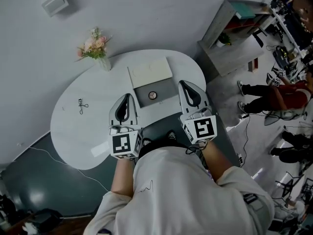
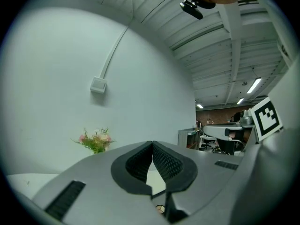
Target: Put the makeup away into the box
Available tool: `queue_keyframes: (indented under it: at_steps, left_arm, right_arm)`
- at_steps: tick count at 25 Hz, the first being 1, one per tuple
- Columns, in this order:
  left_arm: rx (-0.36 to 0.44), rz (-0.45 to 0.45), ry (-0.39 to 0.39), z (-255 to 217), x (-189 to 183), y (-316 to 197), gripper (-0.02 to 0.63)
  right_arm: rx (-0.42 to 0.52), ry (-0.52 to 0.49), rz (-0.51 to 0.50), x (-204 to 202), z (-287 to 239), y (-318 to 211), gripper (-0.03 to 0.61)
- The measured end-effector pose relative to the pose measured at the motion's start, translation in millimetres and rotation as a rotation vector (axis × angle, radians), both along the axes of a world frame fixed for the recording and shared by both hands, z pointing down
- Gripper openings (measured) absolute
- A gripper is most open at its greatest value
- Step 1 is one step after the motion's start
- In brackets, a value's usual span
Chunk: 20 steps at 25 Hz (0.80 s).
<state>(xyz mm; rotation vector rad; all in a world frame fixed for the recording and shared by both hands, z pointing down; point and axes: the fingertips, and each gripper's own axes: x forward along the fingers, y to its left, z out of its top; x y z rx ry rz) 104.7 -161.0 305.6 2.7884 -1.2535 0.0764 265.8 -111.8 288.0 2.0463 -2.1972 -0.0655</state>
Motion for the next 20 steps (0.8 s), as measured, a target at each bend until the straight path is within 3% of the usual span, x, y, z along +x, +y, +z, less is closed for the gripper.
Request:
queue_keyframes:
  at_steps: [20]
  left_arm:
    - [-0.013,-0.021,-0.015,3,17,2,0.018]
  right_arm:
    - [-0.031,0.024,0.020,26,4,3,-0.003]
